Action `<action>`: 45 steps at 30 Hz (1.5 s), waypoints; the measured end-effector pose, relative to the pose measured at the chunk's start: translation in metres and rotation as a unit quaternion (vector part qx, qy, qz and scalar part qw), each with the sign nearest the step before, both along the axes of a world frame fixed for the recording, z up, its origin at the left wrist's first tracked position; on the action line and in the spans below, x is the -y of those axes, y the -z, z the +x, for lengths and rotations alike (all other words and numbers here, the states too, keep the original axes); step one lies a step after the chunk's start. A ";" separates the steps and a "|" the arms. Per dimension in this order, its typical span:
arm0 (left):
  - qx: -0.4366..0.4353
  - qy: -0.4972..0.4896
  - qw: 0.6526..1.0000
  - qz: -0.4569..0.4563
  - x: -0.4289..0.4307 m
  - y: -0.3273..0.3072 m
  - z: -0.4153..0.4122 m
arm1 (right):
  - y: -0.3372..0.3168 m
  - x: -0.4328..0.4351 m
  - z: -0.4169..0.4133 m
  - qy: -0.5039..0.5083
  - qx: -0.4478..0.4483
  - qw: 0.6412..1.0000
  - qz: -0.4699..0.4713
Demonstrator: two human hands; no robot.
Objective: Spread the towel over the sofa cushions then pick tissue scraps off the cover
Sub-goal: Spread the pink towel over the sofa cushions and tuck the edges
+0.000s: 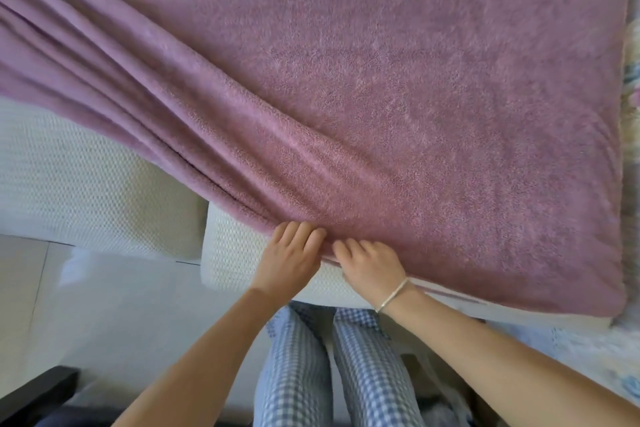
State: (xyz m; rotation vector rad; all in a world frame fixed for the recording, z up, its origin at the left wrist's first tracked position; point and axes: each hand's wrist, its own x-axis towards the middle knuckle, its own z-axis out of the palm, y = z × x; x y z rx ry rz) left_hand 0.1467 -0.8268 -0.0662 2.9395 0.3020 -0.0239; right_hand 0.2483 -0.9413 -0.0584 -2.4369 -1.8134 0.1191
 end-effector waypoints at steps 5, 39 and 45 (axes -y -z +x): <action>0.004 0.013 1.000 -0.006 -0.023 -0.007 -0.002 | -0.004 -0.028 -0.003 0.035 0.002 0.998 -0.048; -0.067 0.045 0.996 0.047 -0.157 0.012 -0.096 | 0.013 -0.129 -0.117 0.070 0.006 0.988 -0.136; -0.041 0.057 0.998 -0.002 -0.172 0.002 -0.116 | -0.001 -0.177 -0.126 0.056 0.003 0.995 -0.088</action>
